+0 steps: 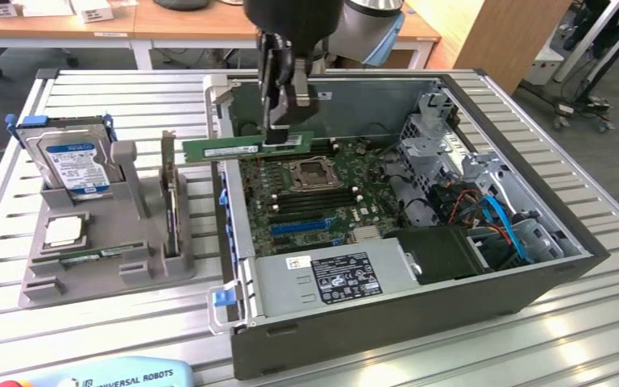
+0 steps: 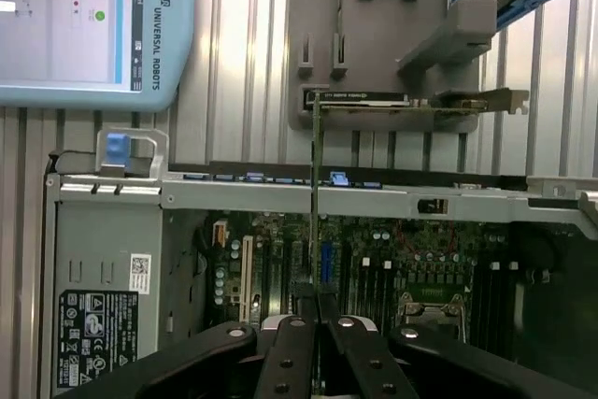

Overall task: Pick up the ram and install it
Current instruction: 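Pick up the ram and move it above insertion slot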

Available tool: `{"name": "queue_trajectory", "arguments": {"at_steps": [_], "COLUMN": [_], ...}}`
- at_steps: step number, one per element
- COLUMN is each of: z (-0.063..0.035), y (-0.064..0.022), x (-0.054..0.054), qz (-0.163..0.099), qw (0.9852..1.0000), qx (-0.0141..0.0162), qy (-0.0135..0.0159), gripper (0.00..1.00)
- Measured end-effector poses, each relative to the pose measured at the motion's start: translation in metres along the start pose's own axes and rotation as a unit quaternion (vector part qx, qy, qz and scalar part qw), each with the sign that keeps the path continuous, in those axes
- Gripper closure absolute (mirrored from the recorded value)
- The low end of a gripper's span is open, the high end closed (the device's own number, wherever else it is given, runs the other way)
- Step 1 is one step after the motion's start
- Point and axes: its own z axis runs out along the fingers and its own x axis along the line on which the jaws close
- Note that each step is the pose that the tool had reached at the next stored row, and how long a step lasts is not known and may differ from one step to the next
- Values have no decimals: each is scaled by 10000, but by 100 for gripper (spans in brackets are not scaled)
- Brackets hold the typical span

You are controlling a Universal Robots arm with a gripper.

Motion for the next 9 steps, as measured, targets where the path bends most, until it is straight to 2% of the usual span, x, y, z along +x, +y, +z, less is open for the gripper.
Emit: {"name": "queue_trajectory", "arguments": {"at_steps": [9], "z": [-12], "y": [-315], "x": [9], "qz": [0], "qw": [10000], "qx": [0], "qy": [-1], "gripper": [89]}}
